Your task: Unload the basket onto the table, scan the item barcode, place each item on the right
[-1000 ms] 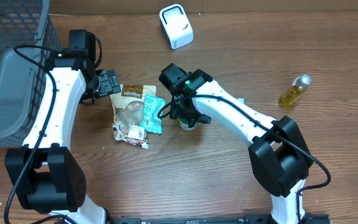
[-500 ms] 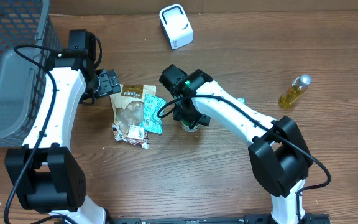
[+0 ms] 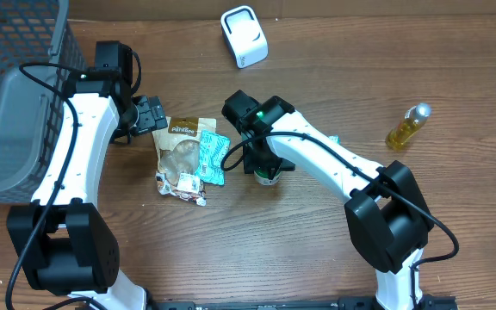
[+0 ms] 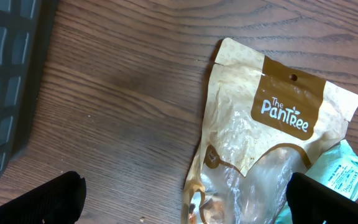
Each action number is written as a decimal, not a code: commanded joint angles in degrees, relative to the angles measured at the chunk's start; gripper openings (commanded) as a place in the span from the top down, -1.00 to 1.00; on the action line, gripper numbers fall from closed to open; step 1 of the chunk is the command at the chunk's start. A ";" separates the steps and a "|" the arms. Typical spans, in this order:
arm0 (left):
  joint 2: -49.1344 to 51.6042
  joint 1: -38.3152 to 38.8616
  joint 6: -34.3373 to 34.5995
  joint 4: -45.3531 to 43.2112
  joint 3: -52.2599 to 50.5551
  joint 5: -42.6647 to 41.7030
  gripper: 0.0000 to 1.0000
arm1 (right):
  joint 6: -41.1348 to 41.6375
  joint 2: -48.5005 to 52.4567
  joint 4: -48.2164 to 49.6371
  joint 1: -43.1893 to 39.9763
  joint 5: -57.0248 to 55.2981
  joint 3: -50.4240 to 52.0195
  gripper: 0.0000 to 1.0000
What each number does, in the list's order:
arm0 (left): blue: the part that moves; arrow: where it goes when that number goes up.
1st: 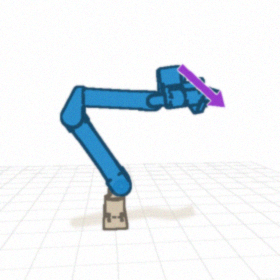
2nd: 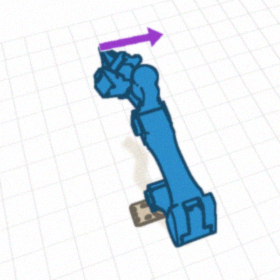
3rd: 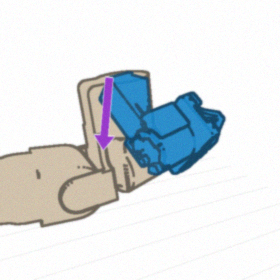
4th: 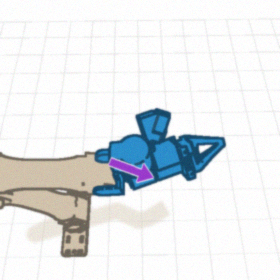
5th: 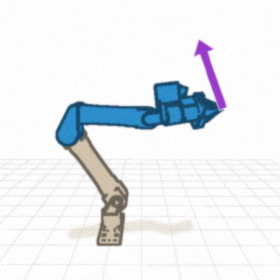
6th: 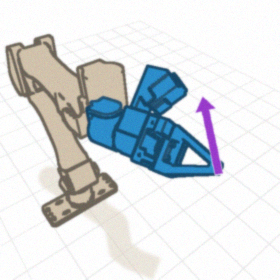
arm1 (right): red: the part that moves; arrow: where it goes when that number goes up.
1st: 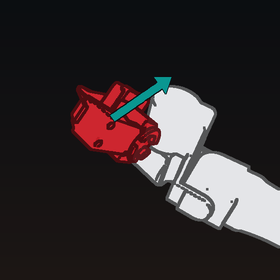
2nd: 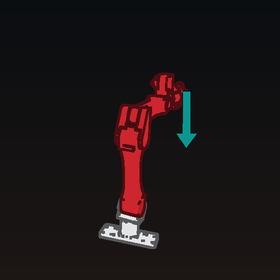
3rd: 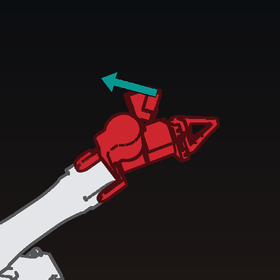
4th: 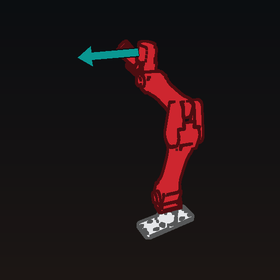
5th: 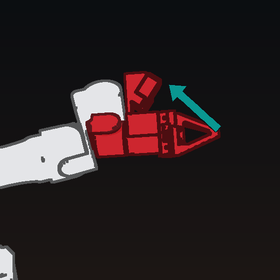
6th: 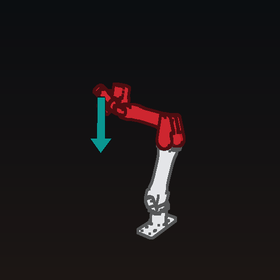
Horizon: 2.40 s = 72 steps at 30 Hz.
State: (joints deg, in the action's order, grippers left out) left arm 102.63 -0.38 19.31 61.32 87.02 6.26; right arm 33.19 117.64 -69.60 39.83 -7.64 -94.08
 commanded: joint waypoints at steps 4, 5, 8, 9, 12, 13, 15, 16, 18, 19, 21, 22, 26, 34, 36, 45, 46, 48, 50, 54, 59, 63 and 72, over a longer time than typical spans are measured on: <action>-1.07 0.02 -0.04 -0.07 0.83 0.31 -1.00 | -1.92 0.79 -0.59 -0.04 -0.02 0.33 -0.96; -1.07 0.02 -0.04 -0.07 0.83 0.31 -1.00 | -1.53 0.79 -0.59 -0.04 -0.04 0.33 -1.00; -1.07 0.02 -0.04 -0.07 0.83 0.28 -1.00 | 4.28 0.79 -0.61 -0.04 -0.02 0.33 -1.00; -1.07 0.02 -0.04 -0.07 0.83 0.28 -1.00 | 6.29 0.79 -0.63 -0.04 0.00 0.33 -0.98; -1.07 0.02 -0.04 -0.07 0.83 0.31 -1.00 | 9.92 0.79 -0.57 -0.04 0.17 0.33 -0.70; -1.07 0.02 -0.04 -0.07 0.83 0.28 -0.99 | 10.12 0.79 -0.57 -0.04 0.15 0.33 -0.61; -1.07 0.02 -0.02 -0.07 0.83 0.28 -1.00 | 10.10 0.79 -0.57 -0.04 0.13 0.33 -0.46; -1.07 0.02 -0.04 -0.07 0.83 0.28 -1.00 | 10.08 0.79 -0.59 -0.04 0.13 0.33 -0.44; -1.07 0.02 -0.04 -0.07 0.83 0.31 -1.00 | 10.08 0.79 -0.57 -0.04 0.13 0.33 -0.39; -1.07 0.02 -0.04 -0.07 0.83 0.28 -1.00 | 10.05 0.79 -0.57 -0.04 0.13 0.33 -0.33; -1.07 0.02 -0.04 -0.07 0.83 0.28 -1.00 | 10.05 0.79 -0.57 -0.04 0.13 0.33 -0.23; -1.07 0.02 -0.04 -0.07 0.83 0.28 -1.00 | 10.01 0.79 -0.59 -0.04 0.15 0.33 -0.17; -1.07 0.02 -0.04 -0.07 0.83 0.28 -1.00 | 8.04 0.79 -0.50 -0.04 0.15 0.33 -0.13; -1.07 0.02 -0.04 -0.07 0.83 0.31 -1.00 | 5.16 0.79 0.11 -0.04 0.20 0.33 -0.24; -1.07 0.02 -0.04 -0.07 0.83 0.28 -1.00 | 5.16 0.79 0.42 -0.04 0.17 0.33 -0.73; -1.07 0.02 -0.04 -0.07 0.83 0.28 -1.00 | 5.40 0.81 3.08 -0.04 0.13 0.33 -1.00; -1.07 0.02 -0.04 -0.07 0.83 0.28 -1.00 | 5.40 0.85 3.08 -0.04 0.11 0.33 -1.00; -1.07 0.02 -0.04 -0.07 0.83 0.28 -1.00 | 5.49 1.44 3.06 -0.04 -0.15 0.37 -1.00; -1.07 0.02 -0.04 -0.07 0.83 0.28 -1.00 | 5.79 2.01 3.08 -0.07 -1.01 0.39 -1.00; -1.07 0.02 -0.04 -0.07 0.83 0.31 -1.00 | 5.81 2.62 3.34 -0.11 -1.36 0.39 -1.00; -1.07 0.02 -0.04 -0.07 0.83 0.31 -1.00 | 6.05 2.93 3.39 -0.22 -1.36 0.39 -1.00; -1.07 0.02 -0.04 -0.07 0.83 0.31 -1.00 | 6.05 3.15 3.56 -0.63 -1.36 0.87 -0.98; -1.07 0.02 -0.04 -0.07 0.83 0.28 -1.00 | 6.01 3.15 5.84 -2.01 -1.31 3.56 -0.77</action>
State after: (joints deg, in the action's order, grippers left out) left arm 102.63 -0.38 19.31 61.32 87.00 6.28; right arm 38.98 120.49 -64.73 38.44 -7.97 -92.18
